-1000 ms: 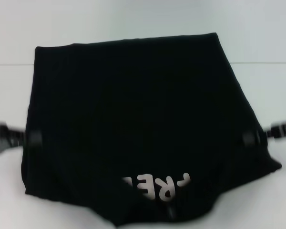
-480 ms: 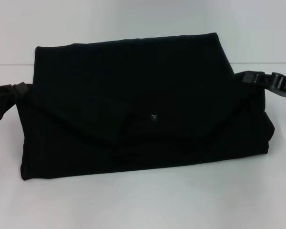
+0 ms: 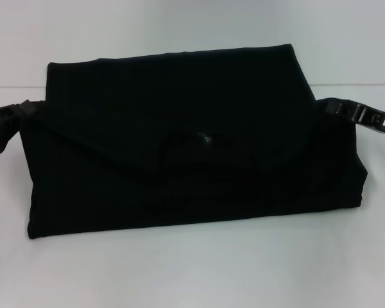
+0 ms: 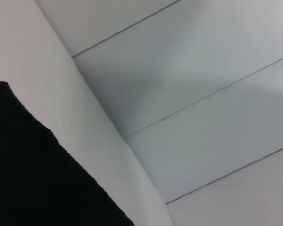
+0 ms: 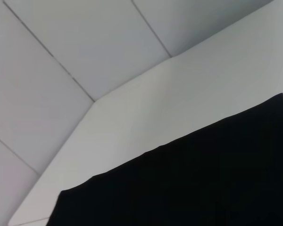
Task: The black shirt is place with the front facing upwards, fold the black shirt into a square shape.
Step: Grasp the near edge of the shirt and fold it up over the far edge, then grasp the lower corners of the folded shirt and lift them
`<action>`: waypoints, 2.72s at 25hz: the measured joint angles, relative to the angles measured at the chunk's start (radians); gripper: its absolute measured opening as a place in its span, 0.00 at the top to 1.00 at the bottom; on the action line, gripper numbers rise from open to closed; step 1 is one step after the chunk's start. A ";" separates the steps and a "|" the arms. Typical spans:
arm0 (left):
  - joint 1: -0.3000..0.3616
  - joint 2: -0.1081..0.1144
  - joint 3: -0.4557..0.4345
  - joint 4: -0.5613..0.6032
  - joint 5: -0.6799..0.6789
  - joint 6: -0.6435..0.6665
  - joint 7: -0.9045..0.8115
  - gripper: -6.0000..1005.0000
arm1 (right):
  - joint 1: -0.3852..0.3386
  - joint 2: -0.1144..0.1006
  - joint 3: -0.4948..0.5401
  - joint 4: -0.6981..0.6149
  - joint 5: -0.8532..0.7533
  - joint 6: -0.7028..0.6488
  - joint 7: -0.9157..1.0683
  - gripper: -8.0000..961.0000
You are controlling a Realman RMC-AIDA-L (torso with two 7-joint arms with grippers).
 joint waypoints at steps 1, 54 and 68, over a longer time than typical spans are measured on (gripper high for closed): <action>-0.002 -0.002 0.000 -0.003 0.000 -0.009 0.007 1.00 | 0.002 0.003 0.000 0.004 0.000 0.012 -0.006 0.92; 0.047 0.027 0.095 0.007 -0.003 0.129 0.074 0.17 | -0.094 -0.049 -0.121 0.037 0.213 -0.042 -0.113 0.06; 0.087 0.060 0.347 0.253 0.174 0.174 -0.110 0.12 | -0.104 0.019 -0.209 0.043 -0.024 -0.338 -0.633 0.06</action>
